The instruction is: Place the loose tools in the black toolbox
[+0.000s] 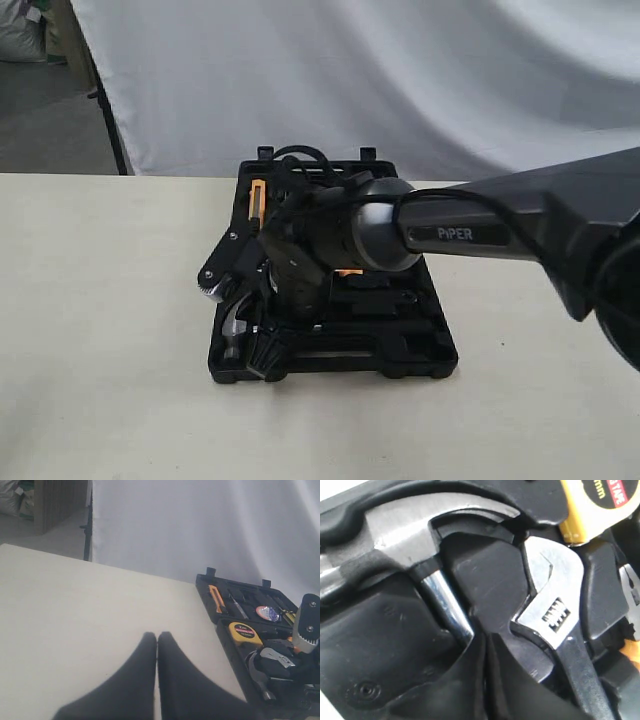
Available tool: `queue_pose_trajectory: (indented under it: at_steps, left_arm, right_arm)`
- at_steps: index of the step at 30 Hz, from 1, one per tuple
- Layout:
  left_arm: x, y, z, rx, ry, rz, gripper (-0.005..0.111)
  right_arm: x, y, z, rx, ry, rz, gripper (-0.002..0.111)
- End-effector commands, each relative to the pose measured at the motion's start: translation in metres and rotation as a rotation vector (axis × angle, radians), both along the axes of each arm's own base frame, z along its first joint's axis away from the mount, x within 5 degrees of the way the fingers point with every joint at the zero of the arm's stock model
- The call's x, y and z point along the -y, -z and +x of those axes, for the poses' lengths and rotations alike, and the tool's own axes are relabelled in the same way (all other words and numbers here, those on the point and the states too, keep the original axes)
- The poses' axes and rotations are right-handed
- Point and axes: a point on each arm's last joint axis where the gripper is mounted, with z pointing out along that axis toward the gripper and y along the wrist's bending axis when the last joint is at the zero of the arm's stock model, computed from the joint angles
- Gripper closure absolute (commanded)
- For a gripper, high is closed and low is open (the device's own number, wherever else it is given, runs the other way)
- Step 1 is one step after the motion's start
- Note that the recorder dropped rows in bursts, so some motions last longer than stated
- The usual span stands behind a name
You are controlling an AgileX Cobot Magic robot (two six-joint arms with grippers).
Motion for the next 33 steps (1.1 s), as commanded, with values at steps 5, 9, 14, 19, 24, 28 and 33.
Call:
queue_pose_trajectory:
  at_steps: [5,9,14,19,24,28,33]
  left_arm:
    - [-0.001,-0.002,-0.001,0.013,-0.026,0.002,0.106]
    - [-0.001,-0.002,-0.001,0.013,-0.026,0.002,0.106]
    - [-0.001,-0.002,-0.001,0.013,-0.026,0.002,0.106]
    - [-0.001,-0.002,-0.001,0.013,-0.026,0.002,0.106]
    - [-0.001,-0.002,-0.001,0.013,-0.026,0.002,0.106]
    - [-0.001,-0.002,-0.001,0.013,-0.026,0.002,0.106]
    - [-0.001,-0.002,-0.001,0.013,-0.026,0.002,0.106]
  right_arm:
    - [0.005,-0.018,0.000,0.015,0.020,0.042,0.109]
    - [-0.003,-0.031,0.000,0.044,0.048,0.166,0.109]
    - [-0.015,-0.032,-0.001,-0.001,0.108,0.341,0.109]
    - [-0.019,-0.017,-0.001,-0.034,0.130,0.361,0.109]
    - [-0.016,0.008,-0.002,-0.082,0.146,0.281,0.109]
    - [-0.014,0.010,-0.003,-0.096,0.154,0.253,0.109]
    - [-0.014,-0.002,-0.003,-0.085,0.162,0.278,0.109]
